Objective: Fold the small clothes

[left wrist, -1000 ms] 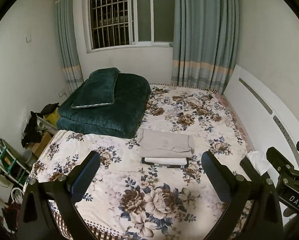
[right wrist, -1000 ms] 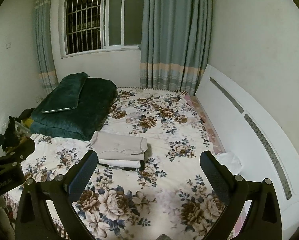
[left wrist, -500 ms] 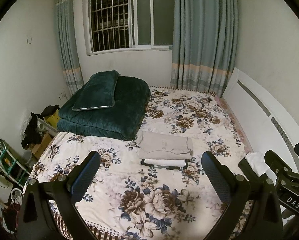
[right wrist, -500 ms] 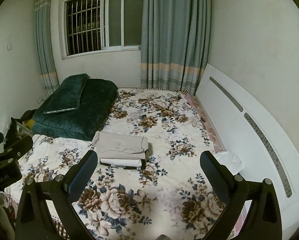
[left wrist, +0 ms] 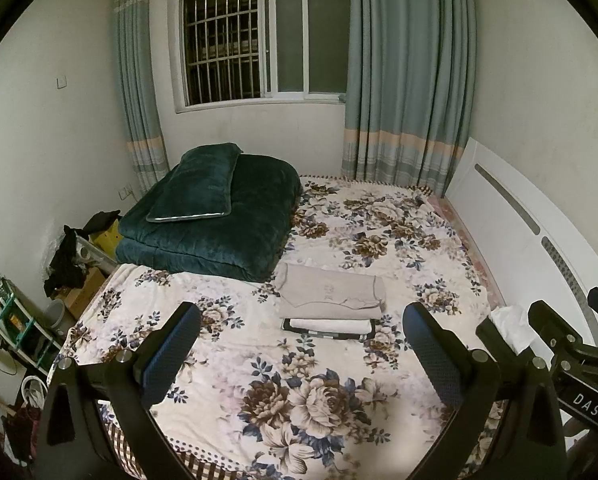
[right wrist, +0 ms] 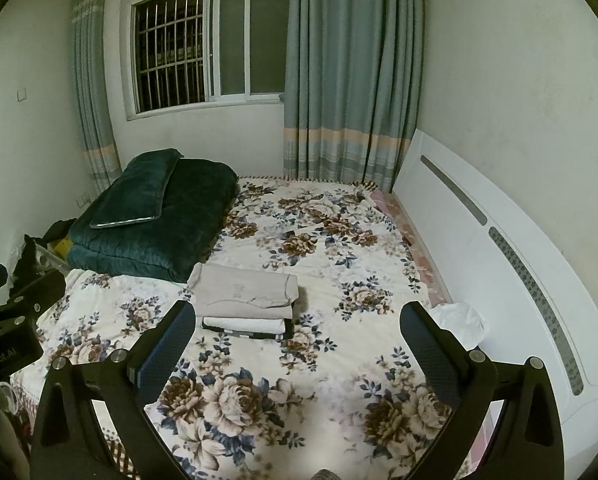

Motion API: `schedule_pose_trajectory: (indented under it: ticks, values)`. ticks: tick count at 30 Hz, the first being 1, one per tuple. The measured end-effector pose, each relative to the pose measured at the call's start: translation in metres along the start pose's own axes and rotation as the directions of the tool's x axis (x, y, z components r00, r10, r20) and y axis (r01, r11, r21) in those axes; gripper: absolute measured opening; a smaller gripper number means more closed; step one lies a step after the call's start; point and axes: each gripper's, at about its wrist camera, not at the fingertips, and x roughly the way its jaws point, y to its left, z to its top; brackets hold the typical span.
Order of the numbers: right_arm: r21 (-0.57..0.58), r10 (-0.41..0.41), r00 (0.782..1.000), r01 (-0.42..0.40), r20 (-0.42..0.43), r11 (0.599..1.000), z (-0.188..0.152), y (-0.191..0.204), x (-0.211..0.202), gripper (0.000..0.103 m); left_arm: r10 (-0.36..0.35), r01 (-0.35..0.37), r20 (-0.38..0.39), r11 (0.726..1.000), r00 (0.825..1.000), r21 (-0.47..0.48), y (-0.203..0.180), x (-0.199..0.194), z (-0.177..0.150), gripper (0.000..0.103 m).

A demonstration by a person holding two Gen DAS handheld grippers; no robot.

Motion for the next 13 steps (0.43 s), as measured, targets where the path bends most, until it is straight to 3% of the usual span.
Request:
schedule_pose_trajectory:
  ticks: [13]
  values:
    - [0.003, 0.000, 1.000, 0.000, 0.004, 1.000, -0.0012, 0.0034, -0.0018, 0.103, 0.006, -0.006, 0.007, 1.000, 1.000, -0.003, 0.0001, -0.0029, 0.0014, 0.103]
